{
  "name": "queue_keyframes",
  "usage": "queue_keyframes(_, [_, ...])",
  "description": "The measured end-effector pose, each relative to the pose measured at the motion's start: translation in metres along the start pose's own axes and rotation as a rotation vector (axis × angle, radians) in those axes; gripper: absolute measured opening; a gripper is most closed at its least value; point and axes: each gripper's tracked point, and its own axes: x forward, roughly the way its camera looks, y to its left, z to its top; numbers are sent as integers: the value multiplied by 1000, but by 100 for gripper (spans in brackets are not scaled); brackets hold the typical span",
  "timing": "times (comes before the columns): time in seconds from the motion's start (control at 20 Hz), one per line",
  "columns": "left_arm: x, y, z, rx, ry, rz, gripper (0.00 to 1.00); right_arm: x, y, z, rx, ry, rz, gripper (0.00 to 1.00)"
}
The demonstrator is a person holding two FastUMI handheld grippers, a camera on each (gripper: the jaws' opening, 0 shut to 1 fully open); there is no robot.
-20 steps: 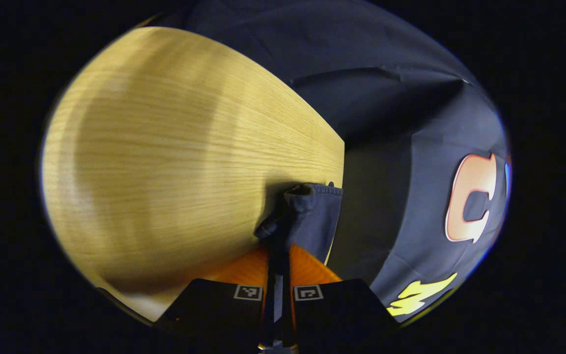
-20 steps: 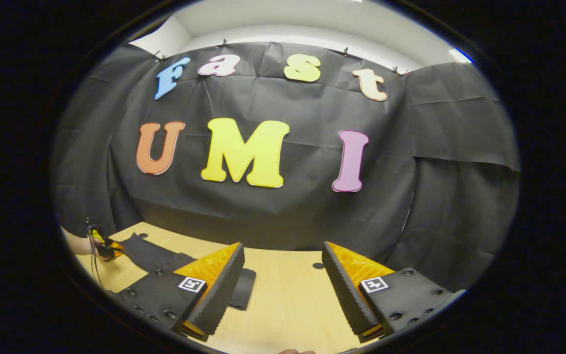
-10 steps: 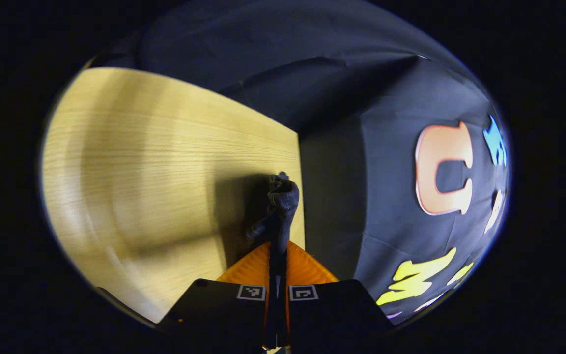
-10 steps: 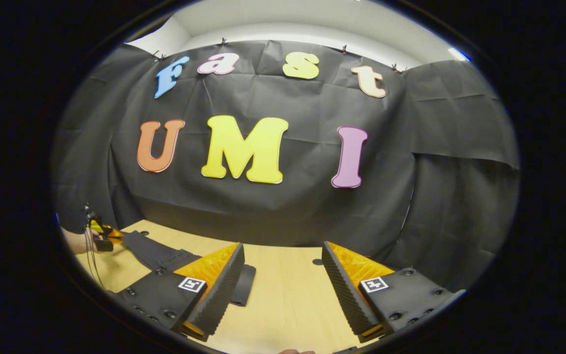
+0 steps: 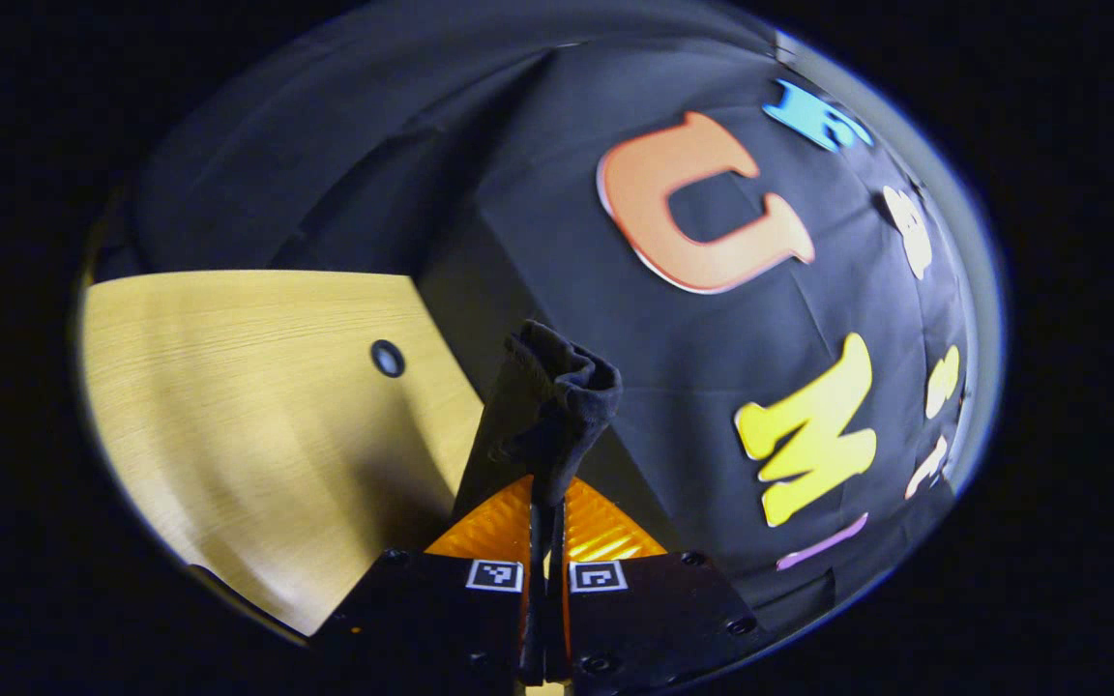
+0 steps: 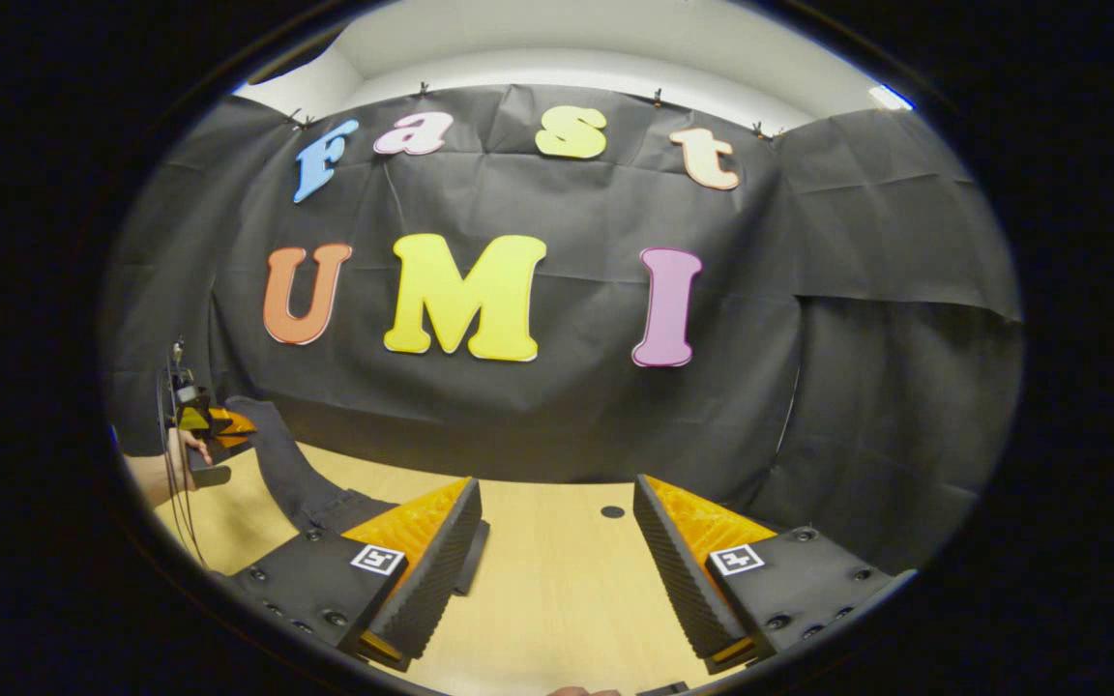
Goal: Grasp the waist and the cuffs of the jeans and fold them to make the two legs overlap; first hold the waist and fold one-third of the jeans toward the cuffs, then hold the cuffs and fold the remaining one-third in the same direction to finish folding.
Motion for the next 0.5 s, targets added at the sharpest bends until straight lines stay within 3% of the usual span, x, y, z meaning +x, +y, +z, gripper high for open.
queue_keyframes(0.35, [4,-90,-82,275,26,-78,4,-17,-51,-2,8,3,-50,98])
queue_keyframes(0.5, [19,-110,-138,365,77,-101,4,-26,-74,-4,20,10,-82,98])
